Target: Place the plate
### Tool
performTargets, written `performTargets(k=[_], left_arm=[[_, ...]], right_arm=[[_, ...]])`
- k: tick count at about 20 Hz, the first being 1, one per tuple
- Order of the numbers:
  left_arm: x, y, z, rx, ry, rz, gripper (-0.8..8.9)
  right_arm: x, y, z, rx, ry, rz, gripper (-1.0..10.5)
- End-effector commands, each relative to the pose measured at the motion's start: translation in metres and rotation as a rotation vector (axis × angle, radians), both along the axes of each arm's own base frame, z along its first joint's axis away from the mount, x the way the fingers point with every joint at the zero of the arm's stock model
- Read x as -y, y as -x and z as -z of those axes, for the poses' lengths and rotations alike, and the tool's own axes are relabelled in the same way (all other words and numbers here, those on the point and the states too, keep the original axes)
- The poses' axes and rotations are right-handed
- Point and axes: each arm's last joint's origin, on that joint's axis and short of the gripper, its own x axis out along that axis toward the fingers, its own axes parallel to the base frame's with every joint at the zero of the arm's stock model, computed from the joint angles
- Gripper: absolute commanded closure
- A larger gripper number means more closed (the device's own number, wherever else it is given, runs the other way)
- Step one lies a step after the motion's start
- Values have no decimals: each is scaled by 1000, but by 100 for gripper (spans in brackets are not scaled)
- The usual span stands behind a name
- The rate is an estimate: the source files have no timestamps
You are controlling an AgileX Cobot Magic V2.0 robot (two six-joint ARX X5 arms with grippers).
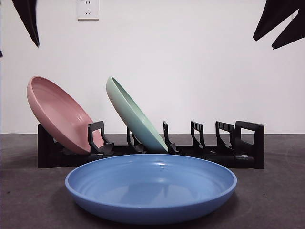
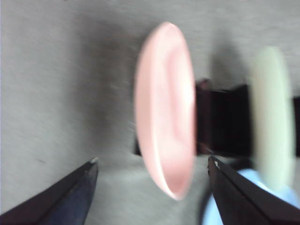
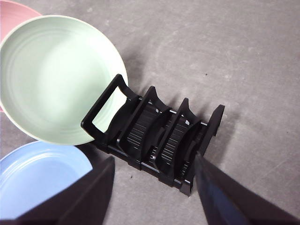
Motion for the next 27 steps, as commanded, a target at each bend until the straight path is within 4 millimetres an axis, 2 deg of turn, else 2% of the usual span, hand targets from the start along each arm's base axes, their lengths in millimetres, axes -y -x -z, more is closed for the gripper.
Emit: performTargets(k=[1,6,14,24,27], left_arm=[[7,-22,2,-4,-70,18,445],[22,-50,23,-32,-113,37,448],[28,-66,40,-43,-172,46,484],[28,-68,41,-42,-175,51,793],[28,-68,37,-38,-175,51,797]], right_arm=[[-1,-2,-4,8,-11,0,678],[-1,-2,-4,8,-6,5,678],[-1,-2,-4,8,-4,9,678],[-1,-2,-3,-2,-3,9,678],[-1,-1,-1,-19,0,9,678]])
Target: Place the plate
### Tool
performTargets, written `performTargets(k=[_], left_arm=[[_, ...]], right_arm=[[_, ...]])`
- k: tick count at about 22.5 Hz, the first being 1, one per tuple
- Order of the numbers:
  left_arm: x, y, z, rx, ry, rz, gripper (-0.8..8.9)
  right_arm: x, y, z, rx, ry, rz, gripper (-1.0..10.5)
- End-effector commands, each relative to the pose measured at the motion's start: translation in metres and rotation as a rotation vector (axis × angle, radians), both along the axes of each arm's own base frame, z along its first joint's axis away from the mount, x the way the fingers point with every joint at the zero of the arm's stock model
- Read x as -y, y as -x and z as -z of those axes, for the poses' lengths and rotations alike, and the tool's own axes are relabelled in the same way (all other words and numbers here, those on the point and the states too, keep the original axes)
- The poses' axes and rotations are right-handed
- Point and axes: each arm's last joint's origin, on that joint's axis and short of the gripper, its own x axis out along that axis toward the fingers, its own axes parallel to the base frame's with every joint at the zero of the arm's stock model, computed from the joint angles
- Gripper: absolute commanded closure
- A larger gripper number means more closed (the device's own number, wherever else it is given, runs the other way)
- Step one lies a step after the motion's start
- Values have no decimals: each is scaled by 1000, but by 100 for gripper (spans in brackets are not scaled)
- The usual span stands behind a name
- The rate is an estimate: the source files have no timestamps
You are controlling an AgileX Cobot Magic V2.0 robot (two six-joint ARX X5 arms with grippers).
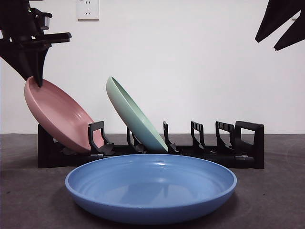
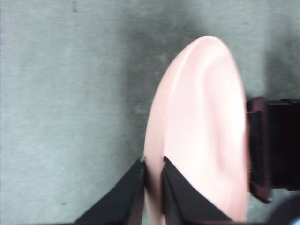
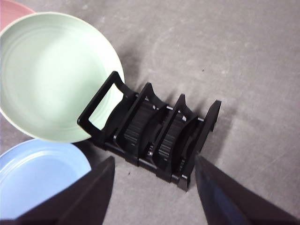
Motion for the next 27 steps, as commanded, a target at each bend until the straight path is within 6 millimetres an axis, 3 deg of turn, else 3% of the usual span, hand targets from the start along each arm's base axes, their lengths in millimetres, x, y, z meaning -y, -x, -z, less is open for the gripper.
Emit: performTargets(k=[1,10,15,20,27], left_arm=[[3,-6,-10,30,12,25,797],[-3,5,-54,47,-177,-1,797],[-8,15,-69,53,-213,-9,797],[-11,37,-78,12,-218,-4,797],[-17,79,-96,128,-116,3,797]], right_arm=[[-1,-2,-3,-4,-6,3,678],[-1,-1,-1,-21,-3,2,678],[-1,0,-1,-23,-1,1,678],[-1,0,-1,-26,3,-2,678],[-1,0,-1,-25,5,-3,678]])
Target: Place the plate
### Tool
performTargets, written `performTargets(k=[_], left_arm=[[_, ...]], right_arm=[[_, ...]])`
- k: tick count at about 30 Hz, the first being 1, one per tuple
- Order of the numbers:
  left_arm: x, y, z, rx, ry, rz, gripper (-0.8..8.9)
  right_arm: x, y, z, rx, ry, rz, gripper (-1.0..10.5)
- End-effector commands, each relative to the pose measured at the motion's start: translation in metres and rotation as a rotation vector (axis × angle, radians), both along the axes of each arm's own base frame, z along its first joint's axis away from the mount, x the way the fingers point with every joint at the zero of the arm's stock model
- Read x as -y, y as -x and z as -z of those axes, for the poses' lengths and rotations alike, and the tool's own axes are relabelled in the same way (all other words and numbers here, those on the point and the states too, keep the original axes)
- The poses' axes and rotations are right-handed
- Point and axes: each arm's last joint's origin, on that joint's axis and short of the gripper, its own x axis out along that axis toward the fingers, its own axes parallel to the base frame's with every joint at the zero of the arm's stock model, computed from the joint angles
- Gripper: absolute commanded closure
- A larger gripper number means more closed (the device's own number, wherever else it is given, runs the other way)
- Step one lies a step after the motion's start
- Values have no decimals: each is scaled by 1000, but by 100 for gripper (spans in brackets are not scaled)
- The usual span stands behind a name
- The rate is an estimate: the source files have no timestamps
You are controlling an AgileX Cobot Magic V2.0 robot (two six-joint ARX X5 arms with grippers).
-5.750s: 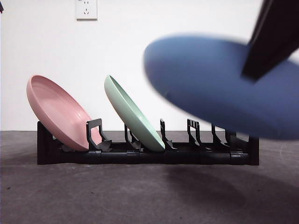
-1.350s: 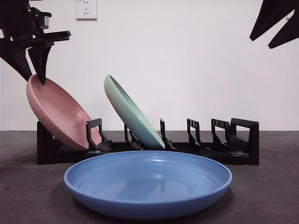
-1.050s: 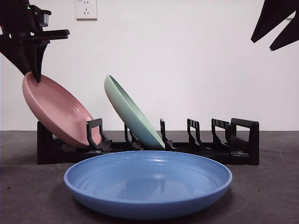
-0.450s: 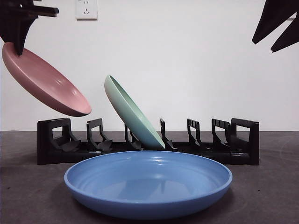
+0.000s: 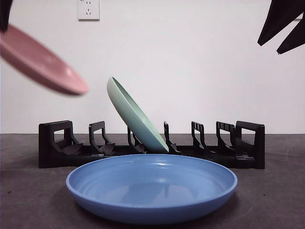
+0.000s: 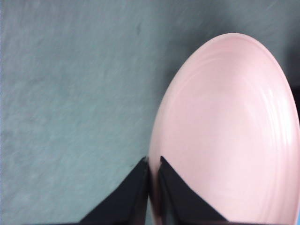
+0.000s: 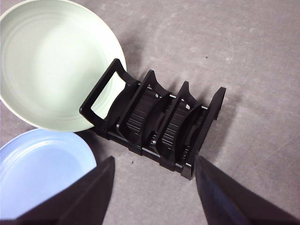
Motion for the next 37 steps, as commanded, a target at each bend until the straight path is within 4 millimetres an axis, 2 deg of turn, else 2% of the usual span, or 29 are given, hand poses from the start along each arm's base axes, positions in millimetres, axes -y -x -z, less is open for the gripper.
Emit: performTargets(k=[1,5,8,15,18,21,29,37], left_arm=[[-2,18,-3,41,41,2,797],[-6,45,15,33,63,-14,798],[-9,68,34,31,147,-23,798],[-12,119,96,-8,422,-79,798],[-13,135,117,-33,516,-103,798],[-14,145,129,-53,572,-120,798],[-3,147,151,-94,670,-128,798],[27,128,175,-150,708,-58,798]], right_arm=[[-1,-2,-4,13,-1,-3,678],[-1,-2,-4,13,-1,-4,678],[-1,-2,-4,12,-1,-4,678],[-1,-2,-3,6,0,-4,678],[-1,-2,-3,4,0,-4,678],[-1,-2,-3,2,1,-4,678],[-1,-1,-2,-2,1,-4,678],[-1,-1,-2,-2,1,-4,678]])
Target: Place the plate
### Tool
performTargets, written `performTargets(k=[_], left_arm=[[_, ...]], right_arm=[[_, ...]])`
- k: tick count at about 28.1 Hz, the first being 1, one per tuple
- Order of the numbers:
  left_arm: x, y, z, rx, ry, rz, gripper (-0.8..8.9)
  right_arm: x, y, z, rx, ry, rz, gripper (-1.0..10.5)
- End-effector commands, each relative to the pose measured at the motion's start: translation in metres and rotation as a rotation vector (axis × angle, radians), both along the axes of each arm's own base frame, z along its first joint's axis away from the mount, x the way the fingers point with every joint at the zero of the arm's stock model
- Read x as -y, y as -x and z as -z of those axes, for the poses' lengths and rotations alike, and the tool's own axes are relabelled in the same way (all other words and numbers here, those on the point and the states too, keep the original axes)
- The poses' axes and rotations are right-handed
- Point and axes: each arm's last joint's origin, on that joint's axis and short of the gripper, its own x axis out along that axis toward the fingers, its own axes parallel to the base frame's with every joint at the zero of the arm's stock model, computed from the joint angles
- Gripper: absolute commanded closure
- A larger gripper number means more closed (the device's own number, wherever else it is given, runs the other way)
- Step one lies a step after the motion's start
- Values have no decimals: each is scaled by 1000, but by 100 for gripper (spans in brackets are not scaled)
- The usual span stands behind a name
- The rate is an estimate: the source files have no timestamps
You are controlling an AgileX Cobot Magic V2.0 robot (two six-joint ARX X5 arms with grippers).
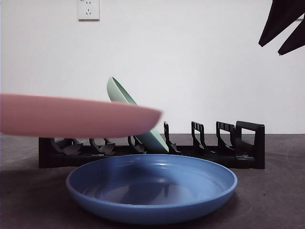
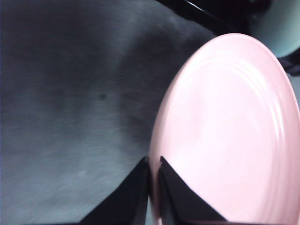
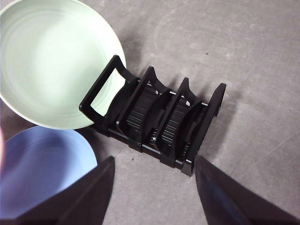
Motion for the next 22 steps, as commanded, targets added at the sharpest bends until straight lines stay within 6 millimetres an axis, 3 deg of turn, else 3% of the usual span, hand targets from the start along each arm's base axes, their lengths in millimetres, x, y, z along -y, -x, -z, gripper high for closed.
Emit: performTargets(k=[1,11,22], left_arm=[[12,-10,3,-7,15,9,798],[53,-43,31,-63,-1,72,798],[92,-66,39,-38,-121,154,798]], right_arm=[[-1,-2,-3,10,-1,-4,678],[-1,-2,-3,0,0,-4,678],[-1,-2,-3,0,0,-4,678]])
